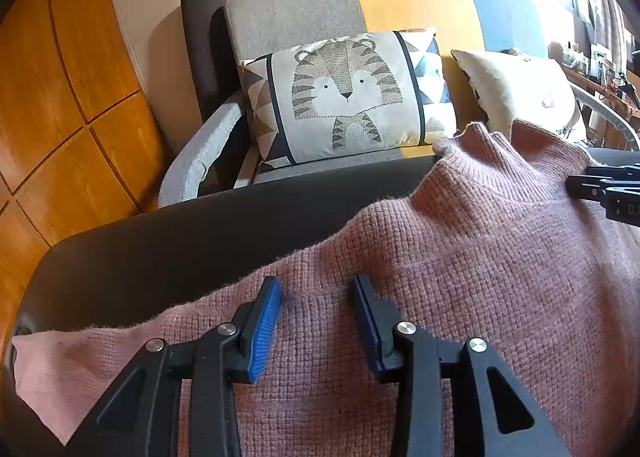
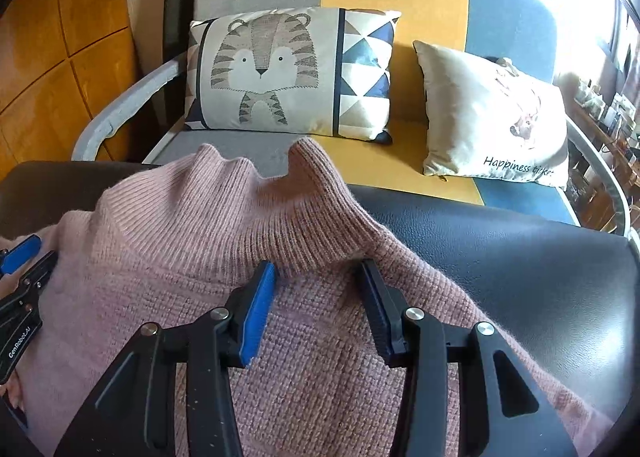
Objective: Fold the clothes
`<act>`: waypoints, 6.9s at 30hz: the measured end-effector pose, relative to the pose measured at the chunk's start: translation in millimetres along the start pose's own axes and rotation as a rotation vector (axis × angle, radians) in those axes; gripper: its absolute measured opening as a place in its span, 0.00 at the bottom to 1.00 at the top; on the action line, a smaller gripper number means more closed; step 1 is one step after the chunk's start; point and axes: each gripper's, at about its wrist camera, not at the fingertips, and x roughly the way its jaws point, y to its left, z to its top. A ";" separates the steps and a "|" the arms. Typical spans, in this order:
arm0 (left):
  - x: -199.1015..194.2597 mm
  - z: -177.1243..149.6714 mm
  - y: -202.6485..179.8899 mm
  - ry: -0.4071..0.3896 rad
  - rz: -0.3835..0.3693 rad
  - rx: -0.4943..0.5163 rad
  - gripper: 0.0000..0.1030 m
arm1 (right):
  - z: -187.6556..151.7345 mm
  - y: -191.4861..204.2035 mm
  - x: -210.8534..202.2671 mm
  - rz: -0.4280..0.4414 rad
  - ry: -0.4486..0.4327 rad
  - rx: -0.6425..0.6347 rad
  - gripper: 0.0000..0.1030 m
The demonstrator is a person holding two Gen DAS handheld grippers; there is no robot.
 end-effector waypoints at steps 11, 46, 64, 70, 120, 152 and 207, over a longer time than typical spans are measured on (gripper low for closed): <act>-4.4 0.5 30.4 0.047 -0.076 -0.096 0.42 | -28.3 -22.8 -55.9 -0.014 -0.016 -0.007 0.38; -35.5 -20.2 6.9 0.042 0.049 0.163 0.44 | -54.9 -35.6 -90.8 0.087 -0.042 0.122 0.32; -112.2 -32.7 -174.2 0.053 -0.268 0.154 0.45 | -141.2 -288.6 -174.3 -0.298 0.246 0.488 0.63; -104.0 -32.7 -159.9 0.061 -0.345 0.076 0.45 | -171.8 -318.7 -146.7 -0.212 0.329 0.706 0.62; -102.7 -33.6 -159.1 0.046 -0.368 0.041 0.46 | -185.4 -33.7 -188.5 -0.013 0.164 0.050 0.06; -102.7 -33.2 -161.0 0.041 -0.363 0.042 0.46 | -212.1 -367.2 -236.7 -0.672 0.026 0.773 0.20; -102.2 -33.8 -157.1 0.047 -0.383 0.021 0.47 | -128.0 -142.4 -91.5 -0.009 0.056 0.257 0.14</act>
